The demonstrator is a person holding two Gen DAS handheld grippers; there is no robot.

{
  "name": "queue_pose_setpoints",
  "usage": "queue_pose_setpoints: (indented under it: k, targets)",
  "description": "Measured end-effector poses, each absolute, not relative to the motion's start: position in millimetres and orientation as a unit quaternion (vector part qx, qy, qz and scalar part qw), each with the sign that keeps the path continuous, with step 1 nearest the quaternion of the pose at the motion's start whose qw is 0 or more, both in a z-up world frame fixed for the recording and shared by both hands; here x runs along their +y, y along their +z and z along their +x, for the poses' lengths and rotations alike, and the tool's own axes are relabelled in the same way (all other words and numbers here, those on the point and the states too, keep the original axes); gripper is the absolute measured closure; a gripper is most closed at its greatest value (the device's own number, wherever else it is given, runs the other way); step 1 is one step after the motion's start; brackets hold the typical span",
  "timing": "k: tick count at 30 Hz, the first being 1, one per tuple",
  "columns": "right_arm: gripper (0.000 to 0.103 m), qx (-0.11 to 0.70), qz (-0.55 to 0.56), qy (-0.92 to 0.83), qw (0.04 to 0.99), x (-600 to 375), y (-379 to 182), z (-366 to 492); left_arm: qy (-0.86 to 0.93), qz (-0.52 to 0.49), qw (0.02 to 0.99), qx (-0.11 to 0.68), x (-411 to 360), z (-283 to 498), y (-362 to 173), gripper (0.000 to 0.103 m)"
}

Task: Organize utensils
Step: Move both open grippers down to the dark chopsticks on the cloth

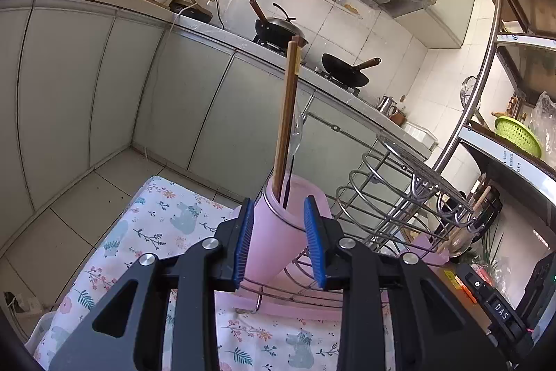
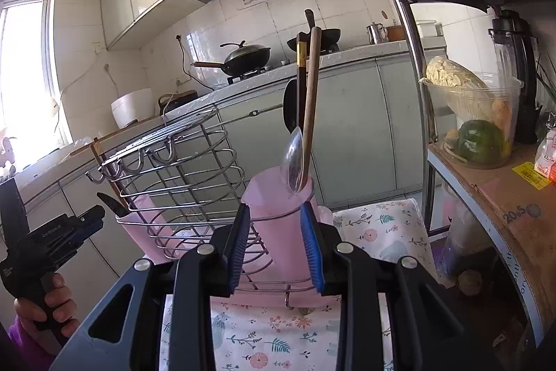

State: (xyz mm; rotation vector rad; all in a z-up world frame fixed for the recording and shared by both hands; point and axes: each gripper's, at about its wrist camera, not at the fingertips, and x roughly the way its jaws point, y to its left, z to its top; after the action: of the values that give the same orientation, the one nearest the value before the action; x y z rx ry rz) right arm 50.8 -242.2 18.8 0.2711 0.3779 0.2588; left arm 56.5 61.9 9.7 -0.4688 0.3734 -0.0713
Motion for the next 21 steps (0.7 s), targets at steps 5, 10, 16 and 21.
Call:
queue_pose_setpoints:
  k: [5, 10, 16, 21]
  targets:
    - [0.074, 0.203, 0.149, 0.136, 0.958, -242.9, 13.0, 44.4, -0.037, -0.227, 0.953, 0.197, 60.1, 47.4, 4.7, 0.073]
    - [0.074, 0.219, 0.156, 0.143, 0.952, -241.0, 8.4, 38.9, -0.044, -0.218, 0.952, 0.211, 56.9, 38.8, -0.5, 0.073]
    - [0.074, 0.241, 0.156, 0.150, 0.946, -232.8, 1.6, 31.0, -0.054, -0.212, 0.947, 0.237, 52.2, 30.4, -8.4, 0.073]
    - [0.074, 0.257, 0.147, 0.158, 0.942, -221.1, -1.8, 22.7, -0.063, -0.203, 0.944, 0.253, 47.5, 21.2, -12.9, 0.073]
